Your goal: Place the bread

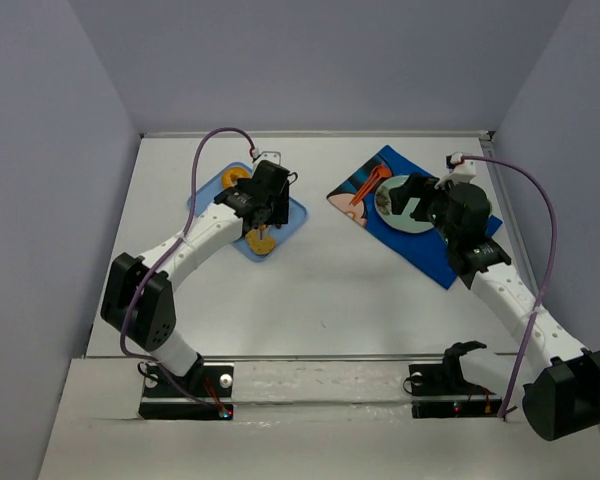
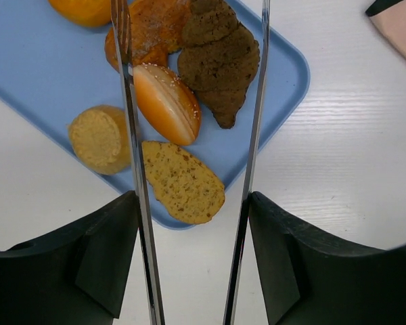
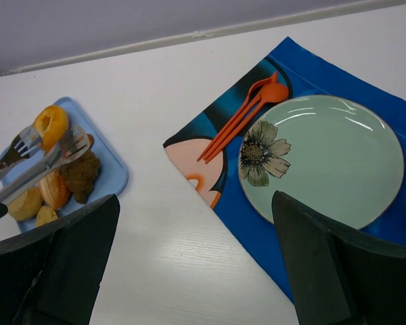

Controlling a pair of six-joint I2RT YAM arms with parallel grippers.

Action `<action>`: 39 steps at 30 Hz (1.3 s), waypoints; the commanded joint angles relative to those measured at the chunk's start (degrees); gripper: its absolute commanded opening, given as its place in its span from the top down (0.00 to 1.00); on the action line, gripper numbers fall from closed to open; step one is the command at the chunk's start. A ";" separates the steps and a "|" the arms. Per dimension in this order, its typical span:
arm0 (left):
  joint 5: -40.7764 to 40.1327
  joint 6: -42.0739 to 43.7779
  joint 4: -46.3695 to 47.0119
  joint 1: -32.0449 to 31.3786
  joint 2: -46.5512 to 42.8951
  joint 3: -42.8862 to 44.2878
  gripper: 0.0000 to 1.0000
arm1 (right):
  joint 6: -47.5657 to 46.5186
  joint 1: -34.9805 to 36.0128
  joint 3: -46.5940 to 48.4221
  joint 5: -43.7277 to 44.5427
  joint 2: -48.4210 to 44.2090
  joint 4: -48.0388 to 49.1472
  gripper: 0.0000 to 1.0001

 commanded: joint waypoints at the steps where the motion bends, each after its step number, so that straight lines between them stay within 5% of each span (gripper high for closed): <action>1: 0.21 0.86 0.21 1.41 1.38 3.45 0.27 | -0.66 -0.31 0.23 1.08 -0.13 2.22 0.00; 10: 5.92 1.29 2.67 2.03 4.11 3.28 0.41 | -0.75 -0.31 0.41 2.05 0.83 2.22 0.00; 17: 5.93 0.68 1.70 2.12 5.52 3.46 0.75 | -0.75 -0.31 0.59 4.07 -0.04 1.17 0.00; 24: 6.54 0.07 2.66 2.03 1.48 5.04 0.91 | -0.14 -0.31 -0.21 6.27 -3.47 0.29 0.00; 33: 11.99 1.47 10.56 -1.22 -5.38 5.39 0.94 | 4.17 -0.31 -3.19 8.99 -10.06 -2.09 0.00; 39: 24.81 3.49 19.09 -5.26 0.67 9.86 0.94 | 4.70 -0.31 -3.90 14.35 -16.21 -5.25 0.00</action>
